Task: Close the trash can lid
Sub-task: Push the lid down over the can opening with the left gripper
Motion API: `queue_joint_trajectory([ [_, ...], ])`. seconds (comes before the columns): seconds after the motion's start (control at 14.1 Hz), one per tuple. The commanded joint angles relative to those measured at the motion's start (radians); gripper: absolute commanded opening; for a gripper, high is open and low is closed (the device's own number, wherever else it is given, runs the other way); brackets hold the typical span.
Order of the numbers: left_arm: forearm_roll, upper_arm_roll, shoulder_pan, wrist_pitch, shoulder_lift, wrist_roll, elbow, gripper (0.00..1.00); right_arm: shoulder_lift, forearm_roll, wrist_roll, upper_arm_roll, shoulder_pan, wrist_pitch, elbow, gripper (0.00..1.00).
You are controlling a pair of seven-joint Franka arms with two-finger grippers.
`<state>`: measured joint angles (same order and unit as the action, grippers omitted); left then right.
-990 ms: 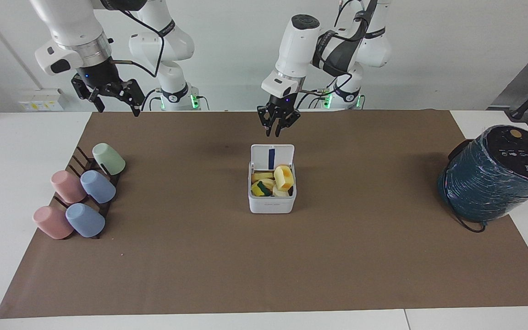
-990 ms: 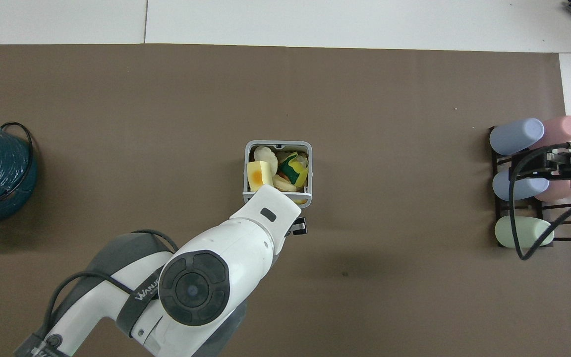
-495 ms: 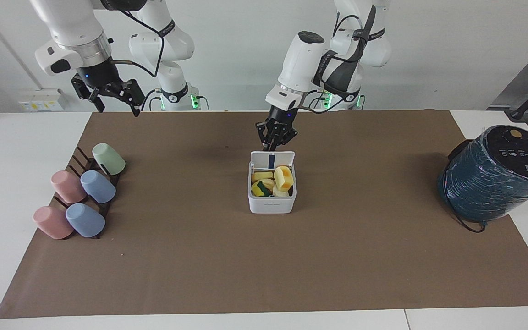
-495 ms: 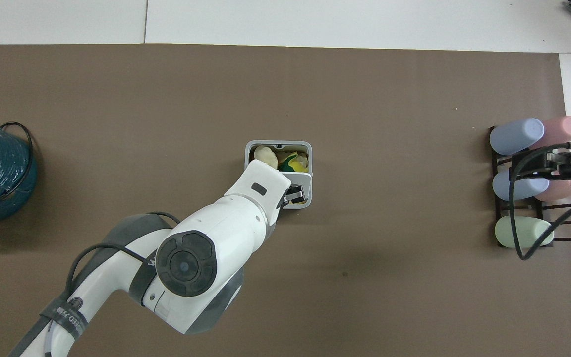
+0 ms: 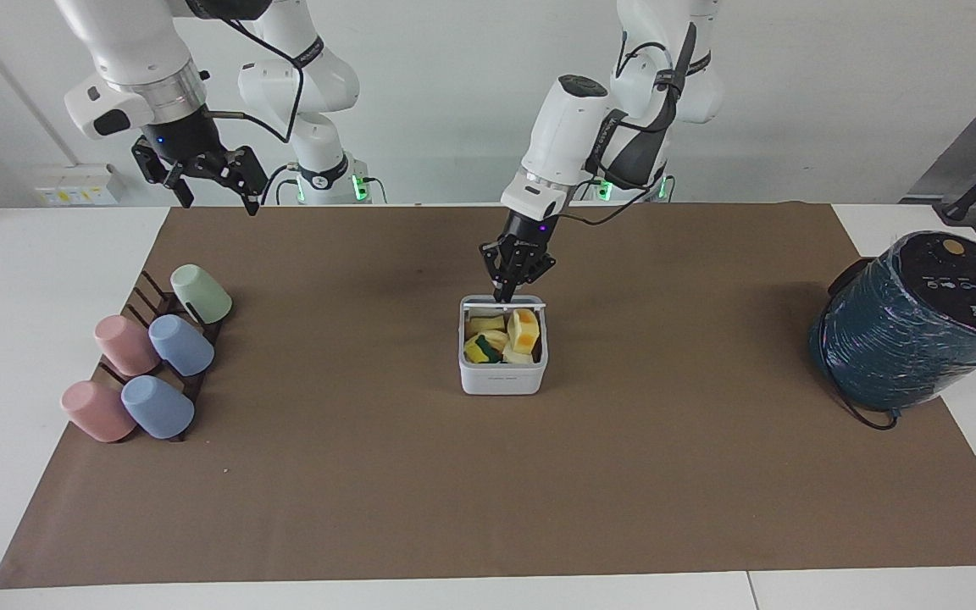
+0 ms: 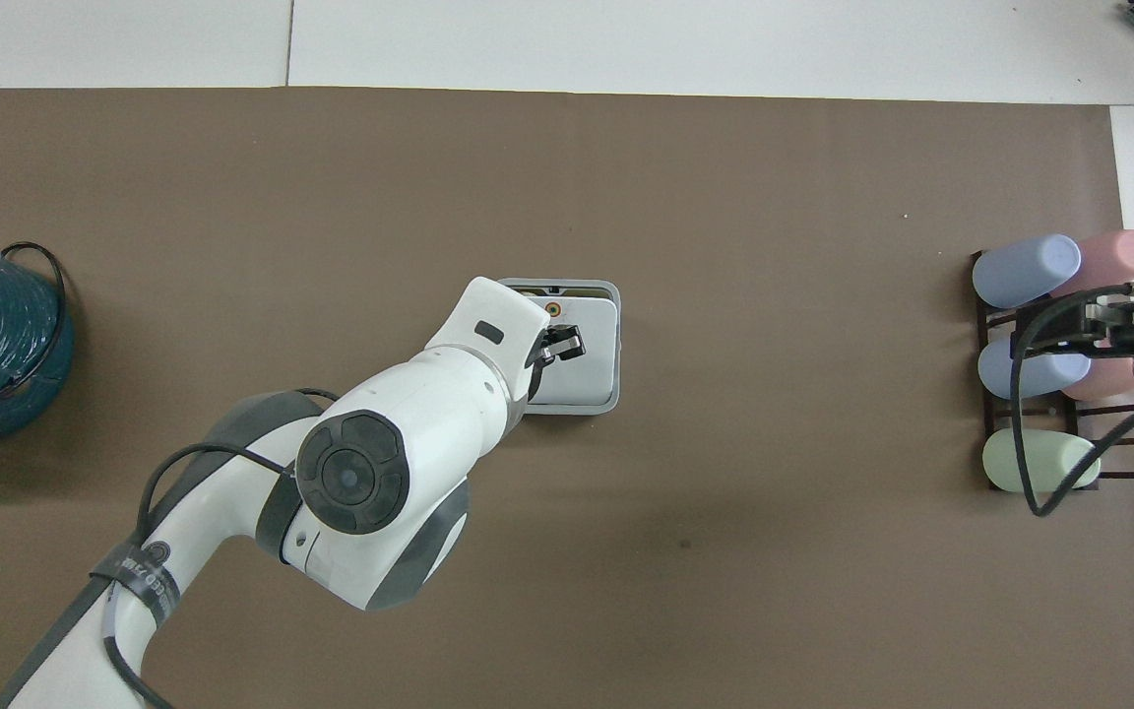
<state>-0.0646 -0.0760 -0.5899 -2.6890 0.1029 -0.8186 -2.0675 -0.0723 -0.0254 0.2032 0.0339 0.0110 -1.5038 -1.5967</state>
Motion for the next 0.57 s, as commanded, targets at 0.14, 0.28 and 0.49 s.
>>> queue_joint_trajectory([
  [0.14, -0.009, -0.005, 0.002, -0.066, 0.089, -0.004, 0.050, 0.10, -0.009, 0.004, -0.018, -0.002, 0.000, 0.010, -0.003, 1.00],
  [0.28, -0.009, -0.005, 0.004, -0.071, 0.119, -0.005, 0.075, 0.10, -0.009, 0.004, -0.018, -0.002, 0.000, 0.010, -0.003, 1.00],
  [0.49, -0.009, -0.005, 0.001, -0.078, 0.138, -0.004, 0.075, 0.10, -0.009, 0.004, -0.018, -0.002, 0.000, 0.010, -0.003, 1.00],
])
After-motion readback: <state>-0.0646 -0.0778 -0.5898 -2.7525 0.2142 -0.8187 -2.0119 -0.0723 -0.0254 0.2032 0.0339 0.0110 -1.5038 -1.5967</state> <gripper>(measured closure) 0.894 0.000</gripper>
